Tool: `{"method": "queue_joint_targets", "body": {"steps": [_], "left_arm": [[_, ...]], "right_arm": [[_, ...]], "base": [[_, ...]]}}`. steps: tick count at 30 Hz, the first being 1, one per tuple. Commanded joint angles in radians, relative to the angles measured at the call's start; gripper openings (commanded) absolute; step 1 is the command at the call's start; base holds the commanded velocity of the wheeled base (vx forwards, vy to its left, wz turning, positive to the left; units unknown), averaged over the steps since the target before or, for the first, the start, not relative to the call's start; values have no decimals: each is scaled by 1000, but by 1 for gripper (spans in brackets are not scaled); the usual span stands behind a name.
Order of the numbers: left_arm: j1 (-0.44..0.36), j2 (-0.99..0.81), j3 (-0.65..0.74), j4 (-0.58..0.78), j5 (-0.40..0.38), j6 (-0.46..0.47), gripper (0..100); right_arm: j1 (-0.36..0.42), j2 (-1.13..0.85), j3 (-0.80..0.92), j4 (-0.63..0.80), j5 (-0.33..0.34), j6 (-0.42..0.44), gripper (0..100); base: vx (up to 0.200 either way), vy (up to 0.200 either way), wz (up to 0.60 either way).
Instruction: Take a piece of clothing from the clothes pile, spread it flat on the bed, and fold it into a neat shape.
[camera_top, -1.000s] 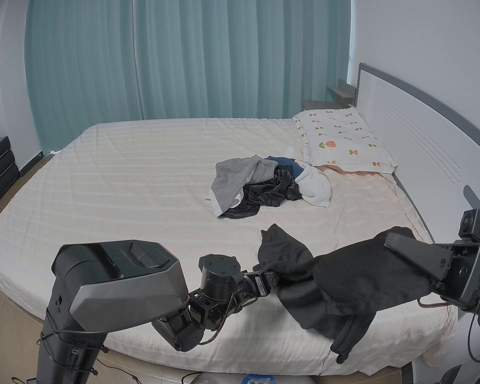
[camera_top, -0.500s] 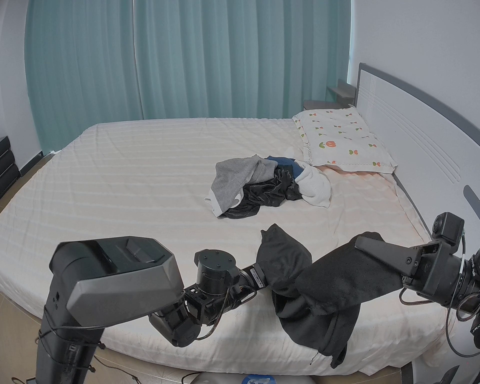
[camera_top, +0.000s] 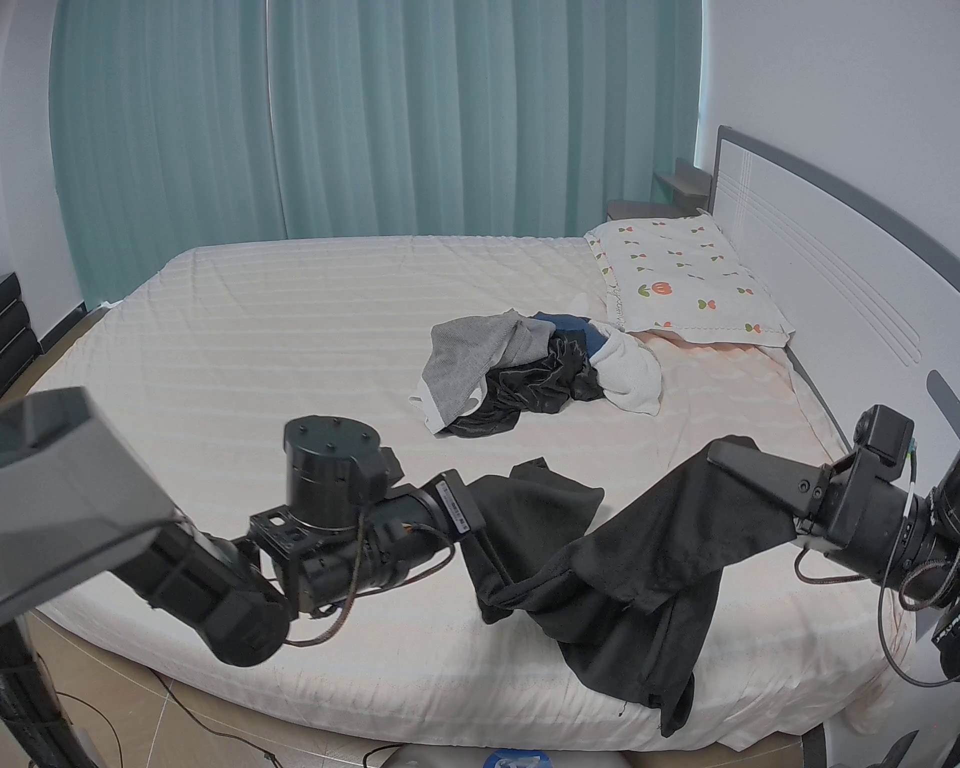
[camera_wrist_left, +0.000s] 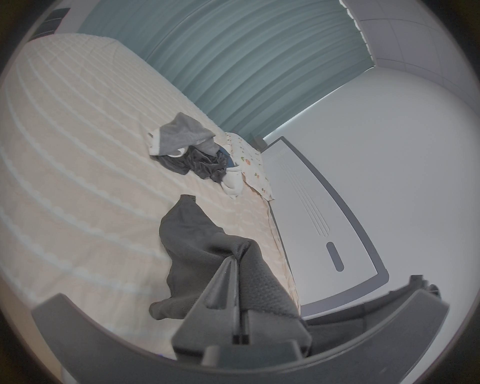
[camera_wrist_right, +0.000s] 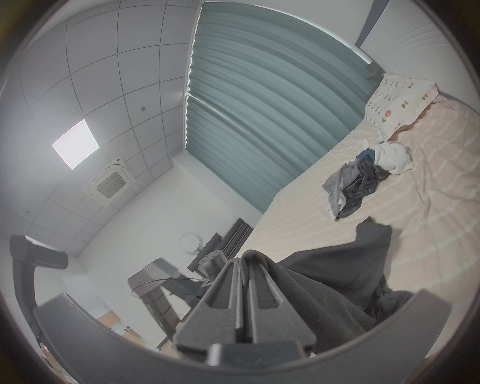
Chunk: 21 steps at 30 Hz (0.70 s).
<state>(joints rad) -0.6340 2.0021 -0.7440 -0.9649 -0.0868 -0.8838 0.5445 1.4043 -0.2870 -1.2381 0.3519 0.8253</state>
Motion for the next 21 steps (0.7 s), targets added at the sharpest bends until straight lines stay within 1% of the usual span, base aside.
{"method": "queue_joint_targets", "body": {"steps": [1,2,4,6,10,11,13,14,15,16,18,19,20,21], "left_arm": [[80,-309,52,156,-7,-3,0],[80,-321,71,152,-2,3,0],[80,-336,100,150,15,8,0],[80,-341,124,149,58,19,0],[80,-333,158,144,110,26,0],[80,-330,163,144,116,14,0],[73,-332,178,143,113,-9,0],[71,-333,196,140,108,-21,0],[71,-333,196,140,108,-21,0],[71,-342,230,130,108,-30,0],[70,-348,241,114,108,-37,0],[70,-348,242,112,108,-38,0],[60,-359,261,106,107,-58,0],[53,-362,273,104,105,-72,0]], "right_arm": [[-98,88,-109,14,-19,12,0],[-98,105,-124,16,-33,14,0],[-101,147,-150,16,-96,12,0],[-104,199,-198,16,-195,0,0],[-95,260,-290,54,-312,-46,0],[-92,279,-291,58,-360,-63,0],[-87,314,-279,52,-447,-71,0],[-86,335,-282,48,-481,-69,0],[-86,335,-282,48,-481,-69,0],[-81,366,-282,25,-545,-72,0],[-70,374,-267,-17,-582,-75,0],[-69,374,-262,-23,-587,-77,0],[-64,369,-235,-57,-602,-84,0],[-63,361,-219,-75,-603,-92,0]], "base": [[0,0,0],[0,0,0],[0,0,0],[0,0,0],[0,0,0],[0,0,0],[0,0,0],[0,0,0],[0,0,0],[0,0,0],[0,0,0],[0,0,0],[0,0,0],[0,0,0]]}}
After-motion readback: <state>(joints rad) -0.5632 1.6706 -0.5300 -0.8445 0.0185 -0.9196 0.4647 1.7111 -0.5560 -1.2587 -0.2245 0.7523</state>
